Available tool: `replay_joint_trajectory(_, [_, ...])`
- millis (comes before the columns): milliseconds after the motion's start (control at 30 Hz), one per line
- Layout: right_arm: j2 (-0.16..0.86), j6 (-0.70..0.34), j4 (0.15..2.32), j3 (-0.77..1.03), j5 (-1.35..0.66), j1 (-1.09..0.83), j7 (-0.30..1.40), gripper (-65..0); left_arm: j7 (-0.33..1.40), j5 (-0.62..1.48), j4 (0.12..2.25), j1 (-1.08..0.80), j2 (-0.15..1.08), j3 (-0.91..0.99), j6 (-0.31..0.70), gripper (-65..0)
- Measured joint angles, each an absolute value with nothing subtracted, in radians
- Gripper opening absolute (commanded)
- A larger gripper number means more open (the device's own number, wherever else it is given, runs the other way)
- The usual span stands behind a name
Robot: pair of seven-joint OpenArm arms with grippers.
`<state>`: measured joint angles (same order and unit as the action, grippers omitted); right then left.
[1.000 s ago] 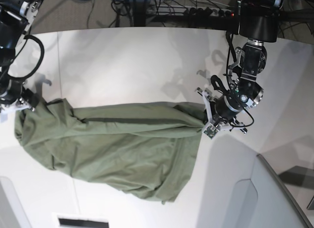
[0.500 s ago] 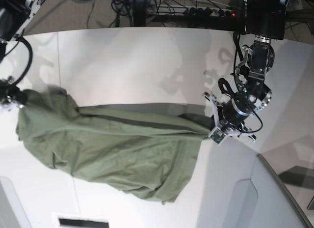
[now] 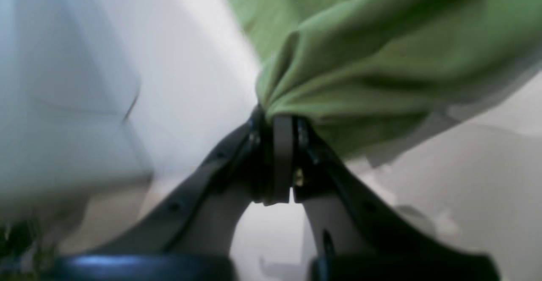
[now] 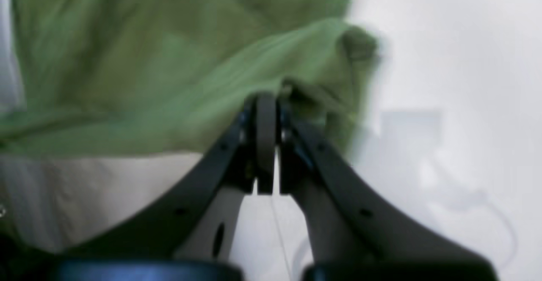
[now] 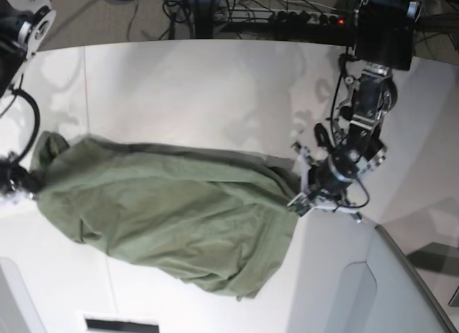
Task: Layout the t-shirt on the table in an organized manner, then fold the t-shirt properly
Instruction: 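Lift the shirt with both grippers and lay it flatter on the table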
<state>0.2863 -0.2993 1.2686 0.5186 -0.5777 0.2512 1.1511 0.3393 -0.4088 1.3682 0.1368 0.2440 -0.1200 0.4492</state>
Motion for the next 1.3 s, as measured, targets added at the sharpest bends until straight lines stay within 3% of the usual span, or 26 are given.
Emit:
replay_joint_trajectory(200, [0.368,-0.291,1.007,0.381,-0.558,0.409,1.009,-65.0,0.346,-0.418,1.253,0.255,0.212,-0.113,0.445,-65.0])
replay_joint_trajectory(433, [0.42,-0.294,0.871,0.246,-0.563,0.598,0.862,-65.0,0.343,-0.416,1.132,0.437,0.203,-0.183,0.445,-65.0])
replay_joint_trajectory(700, [0.472,-0.295,0.863,0.149,-0.569,0.79,0.749,-65.0,0.351,-0.415,1.087,0.665,0.149,-0.15,0.448,-65.0])
replay_joint_trajectory(833, [0.524,-0.288,0.938,0.149,-0.566,0.866,0.748,-65.0,0.467,-0.415,1.179,0.762,0.148,-0.147,0.443,-65.0])
replay_joint_trajectory(967, [0.557,-0.289,1.165,0.163,-0.575,0.813,0.847,-65.0,0.49,-0.411,1.341,0.703,0.154,-0.15,0.44,-65.0])
replay_joint_trajectory(1067, [0.541,-0.297,1.318,0.222,-0.588,0.639,0.923,-65.0,0.497,-0.406,1.391,0.54,0.199,-0.159,0.449,-65.0])
replay_joint_trajectory(1300, [0.42,-0.287,1.426,0.412,-0.57,0.273,0.946,-65.0,0.494,-0.409,1.496,0.275,0.247,-0.159,0.445,-65.0])
